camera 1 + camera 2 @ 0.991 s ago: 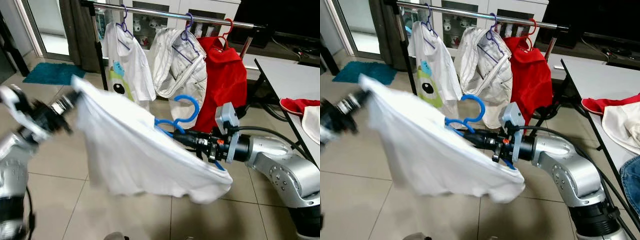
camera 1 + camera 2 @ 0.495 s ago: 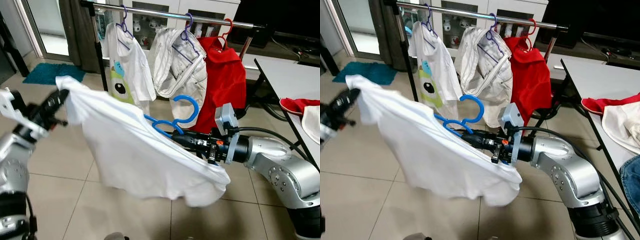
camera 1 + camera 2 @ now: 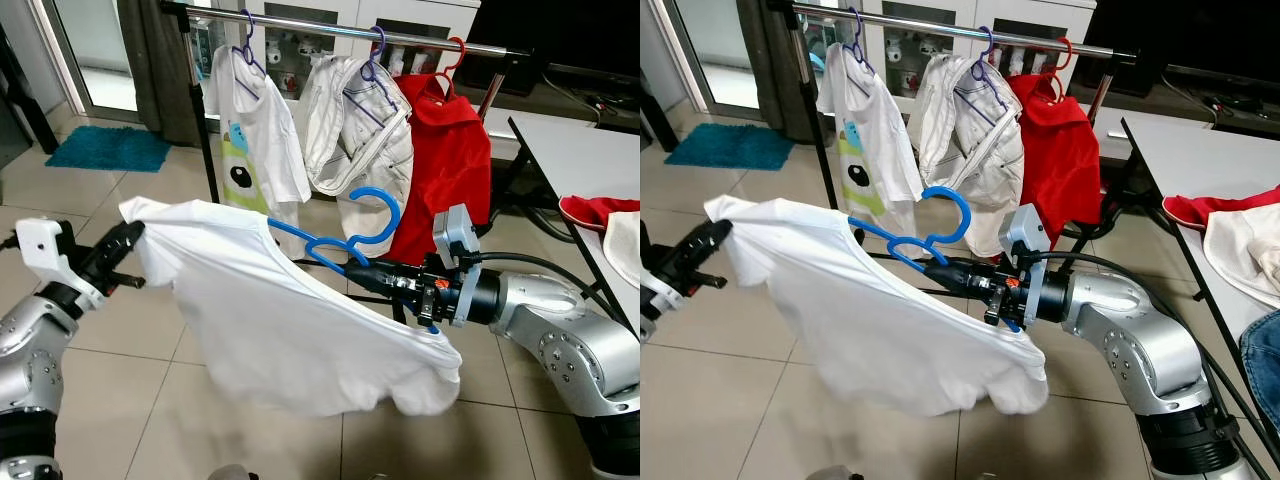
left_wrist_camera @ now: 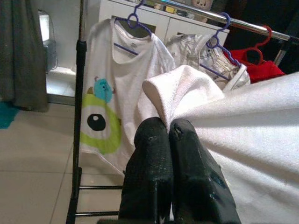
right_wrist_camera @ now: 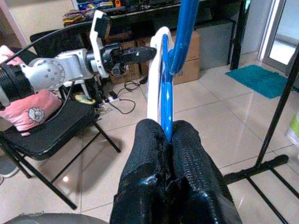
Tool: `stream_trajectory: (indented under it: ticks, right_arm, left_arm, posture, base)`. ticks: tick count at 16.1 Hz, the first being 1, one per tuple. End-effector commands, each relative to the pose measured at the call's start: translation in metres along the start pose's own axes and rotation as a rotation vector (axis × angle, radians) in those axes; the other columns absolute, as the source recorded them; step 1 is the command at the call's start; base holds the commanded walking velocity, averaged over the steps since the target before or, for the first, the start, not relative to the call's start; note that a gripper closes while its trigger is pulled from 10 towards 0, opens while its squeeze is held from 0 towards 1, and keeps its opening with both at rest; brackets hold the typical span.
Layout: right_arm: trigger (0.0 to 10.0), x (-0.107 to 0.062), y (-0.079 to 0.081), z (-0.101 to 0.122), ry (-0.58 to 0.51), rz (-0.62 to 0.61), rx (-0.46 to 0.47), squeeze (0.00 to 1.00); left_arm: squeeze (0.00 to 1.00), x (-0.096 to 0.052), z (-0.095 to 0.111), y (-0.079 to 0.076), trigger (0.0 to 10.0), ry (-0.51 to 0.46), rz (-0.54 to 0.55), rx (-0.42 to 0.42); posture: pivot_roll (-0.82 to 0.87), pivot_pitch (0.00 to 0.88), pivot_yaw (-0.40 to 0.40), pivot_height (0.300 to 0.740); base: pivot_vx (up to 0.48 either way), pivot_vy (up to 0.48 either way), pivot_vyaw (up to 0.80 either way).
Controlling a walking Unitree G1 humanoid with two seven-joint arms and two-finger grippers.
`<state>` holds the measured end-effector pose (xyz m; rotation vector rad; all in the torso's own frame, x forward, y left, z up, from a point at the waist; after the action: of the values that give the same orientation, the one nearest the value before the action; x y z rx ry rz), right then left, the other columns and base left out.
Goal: Hang hanger
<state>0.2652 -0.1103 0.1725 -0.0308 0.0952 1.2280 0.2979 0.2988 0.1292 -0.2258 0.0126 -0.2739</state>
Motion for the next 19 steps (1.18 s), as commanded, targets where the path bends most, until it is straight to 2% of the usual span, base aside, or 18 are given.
stream_trajectory:
  ticks: [1,3,4,7,8,9,11,13,15,17,18,19]
  right_arm:
    - [10.0,-0.006,0.000,0.009,-0.029,-0.005,-0.028,0.00]
    - [10.0,-0.006,-0.001,0.008,-0.027,-0.008,-0.029,0.00]
    - [10.0,-0.005,-0.004,0.007,-0.017,-0.031,-0.032,0.00]
    - [10.0,-0.006,-0.016,0.004,0.012,-0.117,-0.028,0.00]
    - [10.0,-0.006,-0.029,0.002,0.027,-0.201,-0.024,0.00]
    - [10.0,-0.006,-0.030,0.001,0.028,-0.208,-0.023,0.00]
    - [10.0,-0.004,-0.034,0.001,0.024,-0.237,0.005,0.00]
    - [10.0,0.003,-0.046,-0.003,0.042,-0.355,-0.003,0.00]
    - [10.0,0.009,-0.052,0.004,-0.002,-0.428,0.003,0.00]
    - [10.0,0.011,-0.057,0.005,0.006,-0.506,-0.002,0.00]
    - [10.0,0.010,-0.061,0.003,0.014,-0.551,0.003,0.00]
    - [10.0,0.007,-0.065,-0.003,0.014,-0.642,0.037,0.00]
  left_arm:
    - [1.00,0.002,0.000,-0.006,10.0,0.009,-0.028,0.029]
    - [1.00,-0.001,-0.009,-0.007,10.0,0.051,-0.034,0.048]
    - [1.00,-0.005,-0.015,-0.004,10.0,0.072,0.004,0.064]
    - [1.00,-0.012,-0.021,0.000,10.0,0.100,0.029,0.067]
    - [1.00,-0.016,-0.024,-0.001,10.0,0.126,0.016,0.088]
    - [1.00,-0.017,-0.024,-0.002,10.0,0.129,0.012,0.091]
    - [1.00,-0.013,-0.024,-0.014,10.0,0.128,-0.047,0.093]
    - [1.00,-0.004,-0.030,-0.036,10.0,0.167,-0.137,0.141]
    - [1.00,0.009,-0.027,-0.054,10.0,0.138,-0.172,0.158]
    - [1.00,0.016,-0.023,-0.069,10.0,0.119,-0.199,0.169]
    - [1.00,0.018,-0.024,-0.072,10.0,0.125,-0.187,0.174]
    - [1.00,0.022,-0.021,-0.077,10.0,0.104,-0.137,0.142]
  posture:
    - [-0.09,0.000,-0.037,0.740]
    - [-0.09,0.000,-0.036,0.740]
    - [-0.09,0.000,-0.038,0.740]
    - [-0.08,0.000,-0.044,0.740]
    - [-0.08,0.000,-0.051,0.740]
    - [-0.08,0.000,-0.051,0.740]
    - [-0.07,0.000,-0.053,0.740]
    - [-0.07,0.000,-0.058,0.740]
    - [-0.07,0.000,-0.066,0.740]
    - [-0.07,0.000,-0.067,0.740]
    - [-0.07,0.000,-0.068,0.740]
    - [-0.07,0.000,-0.076,0.740]
  base:
    - [0.000,0.000,0.00]
    - [0.000,0.000,0.00]
    - [0.000,0.000,0.00]
    - [0.000,0.000,0.00]
    - [0.000,0.000,0.00]
    - [0.000,0.000,0.00]
    - [0.000,0.000,0.00]
    - [0.000,0.000,0.00]
    - [0.000,0.000,0.00]
    - [0.000,0.000,0.00]
    - [0.000,0.000,0.00]
    - [0.000,0.000,0.00]
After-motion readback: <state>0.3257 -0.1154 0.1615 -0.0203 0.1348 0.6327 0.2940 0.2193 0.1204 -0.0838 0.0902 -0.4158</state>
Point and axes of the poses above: a point about 5 cm out from each wrist's last joint towards the gripper, its own x axis pointing out of the wrist towards the gripper, its own z axis along the axis of the wrist's last joint, y = z × x, the point moved 2 cm from there along x, pointing out of the wrist towards the gripper, and after that the axes turned 7 degrees about -x, right-handed, at the moved point
